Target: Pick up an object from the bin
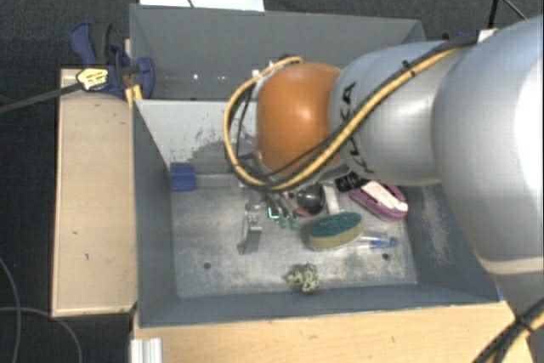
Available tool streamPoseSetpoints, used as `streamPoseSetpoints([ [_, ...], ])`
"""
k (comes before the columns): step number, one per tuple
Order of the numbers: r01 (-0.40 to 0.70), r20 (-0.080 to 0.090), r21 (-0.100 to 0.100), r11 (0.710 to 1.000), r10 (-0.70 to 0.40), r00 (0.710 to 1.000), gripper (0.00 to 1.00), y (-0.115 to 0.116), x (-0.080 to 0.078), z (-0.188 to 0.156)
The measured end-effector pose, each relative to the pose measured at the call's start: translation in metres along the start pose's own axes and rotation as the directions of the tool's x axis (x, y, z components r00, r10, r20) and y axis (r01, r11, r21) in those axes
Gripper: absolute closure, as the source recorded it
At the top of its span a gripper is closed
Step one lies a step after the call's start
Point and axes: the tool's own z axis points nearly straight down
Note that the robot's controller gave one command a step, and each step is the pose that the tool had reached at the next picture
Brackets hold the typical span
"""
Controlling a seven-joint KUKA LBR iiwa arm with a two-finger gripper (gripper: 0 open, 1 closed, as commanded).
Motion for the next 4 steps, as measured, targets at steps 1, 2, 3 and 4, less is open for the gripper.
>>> streamPoseSetpoints([
  [1,-0.123,0.005,0.001,0.992,0.123,0.992,0.00,-0.061,-0.020,0.042],
  [2,-0.071,0.007,0.001,0.997,0.071,0.997,0.00,-0.117,-0.019,0.056],
  [3,-0.014,0.007,0.000,1.000,0.014,1.000,0.00,-0.113,0.032,-0.006],
  [4,0.011,0.004,0.000,1.000,-0.011,1.000,0.00,-0.111,0.054,0.003],
])
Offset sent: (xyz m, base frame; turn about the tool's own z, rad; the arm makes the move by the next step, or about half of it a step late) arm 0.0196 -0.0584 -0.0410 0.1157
